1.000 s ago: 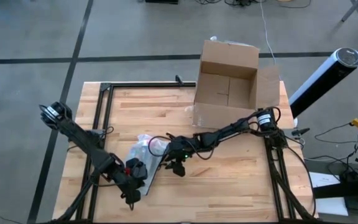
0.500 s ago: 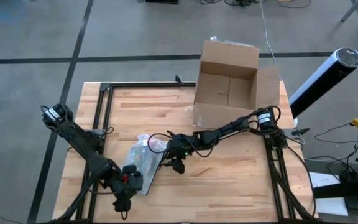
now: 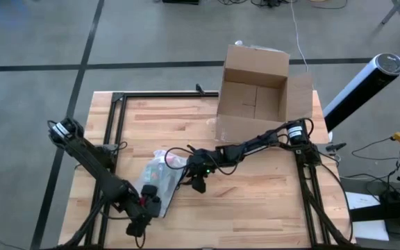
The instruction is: Unpack boxes
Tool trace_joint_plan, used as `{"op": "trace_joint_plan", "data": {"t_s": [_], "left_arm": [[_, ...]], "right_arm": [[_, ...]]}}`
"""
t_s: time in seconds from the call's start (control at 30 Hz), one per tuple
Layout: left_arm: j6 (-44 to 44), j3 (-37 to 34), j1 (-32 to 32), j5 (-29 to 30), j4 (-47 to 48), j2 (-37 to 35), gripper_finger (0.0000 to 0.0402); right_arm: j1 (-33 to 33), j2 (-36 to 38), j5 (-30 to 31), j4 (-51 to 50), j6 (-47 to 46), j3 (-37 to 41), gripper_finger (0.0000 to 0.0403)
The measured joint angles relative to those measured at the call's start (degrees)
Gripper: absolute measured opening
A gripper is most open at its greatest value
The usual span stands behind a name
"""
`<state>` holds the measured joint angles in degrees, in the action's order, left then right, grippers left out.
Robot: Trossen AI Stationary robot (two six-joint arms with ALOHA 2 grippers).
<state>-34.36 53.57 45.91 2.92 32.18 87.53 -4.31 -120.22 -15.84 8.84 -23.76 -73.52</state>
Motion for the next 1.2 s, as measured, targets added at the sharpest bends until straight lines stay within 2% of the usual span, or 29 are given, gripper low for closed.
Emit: {"op": "trace_joint_plan", "data": {"t_s": [0.07,0.17,0.27,0.4,0.57,0.7,1.03,1.2], "left_arm": [[1.04,-0.01,-0.09,2.48,-0.04,2.24,0.0326],[2.75,0.12,-0.11,5.90,0.85,6.27,0.0355],[3.34,0.14,-0.60,9.31,2.49,9.71,0.0358],[2.16,0.43,-0.68,11.13,2.48,11.83,0.0337],[2.14,0.28,-0.69,14.75,2.61,11.92,0.0292],[1.69,0.05,-0.90,18.07,2.51,12.12,0.0238],[1.21,-0.08,-1.07,17.70,0.01,12.14,0.0024],[0.82,-0.08,-1.18,17.09,-2.57,12.14,0.0005]], "right_arm": [[0.17,0.00,0.00,-0.01,-1.35,0.00,0.0160],[0.23,0.00,0.00,-0.04,-2.41,0.00,0.0157],[0.23,0.00,-0.03,-0.03,-2.71,0.00,0.0153],[0.23,0.00,-0.20,-0.11,-3.73,0.00,0.0151],[0.23,0.00,-0.20,-0.09,-4.28,0.00,0.0153],[0.23,0.00,-0.20,-0.04,-4.34,0.00,0.0150],[0.21,0.00,1.72,0.00,0.05,-1.14,0.0149],[0.60,0.00,3.77,-0.24,1.37,-1.14,0.0151]]}}
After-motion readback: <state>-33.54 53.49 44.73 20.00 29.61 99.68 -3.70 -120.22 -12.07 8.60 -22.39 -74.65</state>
